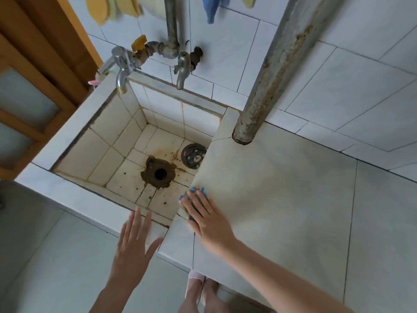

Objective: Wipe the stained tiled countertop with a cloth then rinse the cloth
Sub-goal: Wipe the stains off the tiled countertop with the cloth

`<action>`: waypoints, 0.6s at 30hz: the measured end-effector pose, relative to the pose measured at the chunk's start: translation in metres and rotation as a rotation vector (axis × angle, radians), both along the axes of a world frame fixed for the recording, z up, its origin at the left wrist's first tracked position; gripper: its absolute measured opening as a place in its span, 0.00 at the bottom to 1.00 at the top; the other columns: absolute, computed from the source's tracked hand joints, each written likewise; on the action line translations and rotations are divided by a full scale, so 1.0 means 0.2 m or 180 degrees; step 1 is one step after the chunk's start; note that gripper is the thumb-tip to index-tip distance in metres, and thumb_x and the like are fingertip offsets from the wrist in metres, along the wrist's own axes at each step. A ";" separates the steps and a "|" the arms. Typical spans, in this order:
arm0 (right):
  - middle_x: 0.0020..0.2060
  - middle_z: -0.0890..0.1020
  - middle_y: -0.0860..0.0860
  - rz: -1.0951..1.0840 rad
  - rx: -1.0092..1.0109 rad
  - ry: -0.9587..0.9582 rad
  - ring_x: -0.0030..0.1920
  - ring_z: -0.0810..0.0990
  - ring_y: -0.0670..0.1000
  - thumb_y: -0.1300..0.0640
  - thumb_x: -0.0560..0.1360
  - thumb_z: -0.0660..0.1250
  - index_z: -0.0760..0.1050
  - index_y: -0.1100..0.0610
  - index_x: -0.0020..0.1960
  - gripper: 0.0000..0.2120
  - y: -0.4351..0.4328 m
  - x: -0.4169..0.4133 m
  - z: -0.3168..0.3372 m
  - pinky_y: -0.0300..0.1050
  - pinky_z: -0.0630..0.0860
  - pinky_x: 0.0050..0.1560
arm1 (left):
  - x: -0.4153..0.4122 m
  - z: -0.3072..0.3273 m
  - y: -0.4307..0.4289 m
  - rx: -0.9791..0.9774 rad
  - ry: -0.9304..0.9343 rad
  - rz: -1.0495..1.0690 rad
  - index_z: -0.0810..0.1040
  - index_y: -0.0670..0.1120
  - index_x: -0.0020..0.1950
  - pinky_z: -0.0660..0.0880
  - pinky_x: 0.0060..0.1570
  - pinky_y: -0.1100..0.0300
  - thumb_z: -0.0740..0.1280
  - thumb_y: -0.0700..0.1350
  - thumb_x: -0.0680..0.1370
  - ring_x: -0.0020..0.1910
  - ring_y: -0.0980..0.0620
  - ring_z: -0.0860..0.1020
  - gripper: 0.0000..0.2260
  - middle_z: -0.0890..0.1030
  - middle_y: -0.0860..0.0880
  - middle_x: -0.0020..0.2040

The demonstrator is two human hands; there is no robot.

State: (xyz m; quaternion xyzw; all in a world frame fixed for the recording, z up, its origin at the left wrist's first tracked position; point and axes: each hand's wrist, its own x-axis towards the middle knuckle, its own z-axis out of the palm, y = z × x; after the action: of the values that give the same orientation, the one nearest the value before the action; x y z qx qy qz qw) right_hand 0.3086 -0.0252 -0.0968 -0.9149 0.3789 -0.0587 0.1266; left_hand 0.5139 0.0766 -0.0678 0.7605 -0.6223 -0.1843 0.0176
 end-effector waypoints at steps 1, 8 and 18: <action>0.76 0.57 0.53 0.0131 -0.0077 0.0051 0.76 0.54 0.54 0.49 0.82 0.47 0.52 0.55 0.77 0.25 -0.01 -0.03 0.00 0.50 0.53 0.73 | 0.00 0.00 0.00 0.0000 -0.0030 0.0008 0.55 0.46 0.75 0.46 0.72 0.57 0.45 0.65 0.77 0.74 0.46 0.55 0.33 0.54 0.43 0.76; 0.72 0.64 0.54 -0.0531 0.0159 0.0266 0.72 0.65 0.57 0.47 0.83 0.40 0.61 0.56 0.74 0.25 -0.44 -0.30 0.02 0.49 0.58 0.70 | 0.00 0.00 0.01 -0.0031 -0.0150 0.0010 0.55 0.47 0.75 0.52 0.73 0.52 0.44 0.66 0.76 0.74 0.45 0.54 0.34 0.53 0.44 0.76; 0.77 0.50 0.57 -0.0784 0.0412 0.0475 0.76 0.45 0.59 0.45 0.77 0.24 0.51 0.60 0.76 0.36 -0.86 -0.04 -0.01 0.59 0.46 0.75 | 0.01 0.01 -0.01 0.0061 -0.0205 -0.0035 0.57 0.46 0.75 0.41 0.72 0.60 0.45 0.64 0.77 0.73 0.43 0.57 0.32 0.56 0.42 0.75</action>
State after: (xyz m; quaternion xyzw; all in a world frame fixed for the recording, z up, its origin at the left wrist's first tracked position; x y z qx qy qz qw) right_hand 0.3006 -0.1977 -0.0989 -0.8532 0.4996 0.0189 0.1486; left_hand 0.5152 0.0744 -0.0658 0.7628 -0.6249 -0.1658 -0.0107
